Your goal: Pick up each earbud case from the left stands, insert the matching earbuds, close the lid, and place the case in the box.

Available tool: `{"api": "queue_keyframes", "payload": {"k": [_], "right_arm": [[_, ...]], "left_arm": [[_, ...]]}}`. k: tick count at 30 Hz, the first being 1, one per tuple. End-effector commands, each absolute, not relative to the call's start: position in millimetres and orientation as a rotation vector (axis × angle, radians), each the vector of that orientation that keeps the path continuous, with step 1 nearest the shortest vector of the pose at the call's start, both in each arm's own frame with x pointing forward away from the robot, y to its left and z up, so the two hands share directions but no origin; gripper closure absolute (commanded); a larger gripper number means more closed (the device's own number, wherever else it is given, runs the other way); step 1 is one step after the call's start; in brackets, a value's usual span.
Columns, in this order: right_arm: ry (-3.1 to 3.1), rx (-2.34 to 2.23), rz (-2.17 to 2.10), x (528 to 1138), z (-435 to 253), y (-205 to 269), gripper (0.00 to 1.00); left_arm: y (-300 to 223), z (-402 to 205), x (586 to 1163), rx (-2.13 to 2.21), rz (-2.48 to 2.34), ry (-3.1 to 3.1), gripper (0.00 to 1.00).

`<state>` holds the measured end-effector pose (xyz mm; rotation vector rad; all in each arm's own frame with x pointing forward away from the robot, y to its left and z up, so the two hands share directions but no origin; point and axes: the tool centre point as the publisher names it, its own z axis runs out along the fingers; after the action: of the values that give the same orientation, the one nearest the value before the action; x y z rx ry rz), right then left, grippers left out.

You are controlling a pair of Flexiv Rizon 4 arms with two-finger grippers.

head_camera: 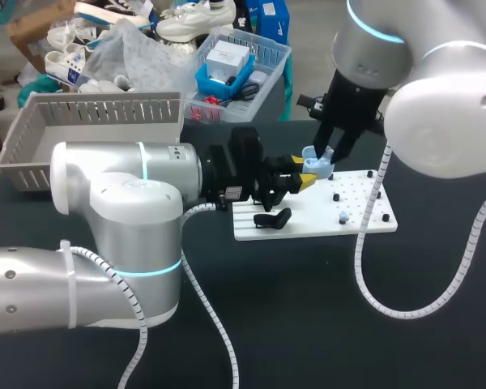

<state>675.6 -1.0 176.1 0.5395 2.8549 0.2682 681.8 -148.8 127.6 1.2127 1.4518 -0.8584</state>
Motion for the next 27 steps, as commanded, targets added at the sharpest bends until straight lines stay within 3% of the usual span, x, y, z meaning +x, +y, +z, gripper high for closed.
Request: {"api": "queue_keyframes", "payload": {"k": [1, 6, 8, 12, 15, 27], "right_arm": [[2.86, 0.54, 0.27, 677, 175, 0, 1.0], [2.864, 0.536, 0.284, 676, 176, 0, 0.99], [2.864, 0.537, 0.286, 675, 177, -1, 0.81], [2.858, 0.531, 0.288, 672, 181, -1, 0.72], [2.855, 0.532, 0.292, 671, 181, -3, 0.6], [2.825, 0.498, 0.326, 652, 189, -12, 0.6]], "left_arm": [[-149, 127, 681, 1.206, -0.855, 1.451, 1.0], [-149, 127, 681, 1.206, -0.855, 1.451, 1.0], [-149, 127, 681, 1.206, -0.855, 1.451, 1.0], [-149, 127, 681, 1.206, -0.855, 1.451, 1.0], [-149, 127, 681, 1.206, -0.855, 1.451, 1.0], [-149, 127, 681, 1.206, -0.855, 1.451, 1.0]]}}
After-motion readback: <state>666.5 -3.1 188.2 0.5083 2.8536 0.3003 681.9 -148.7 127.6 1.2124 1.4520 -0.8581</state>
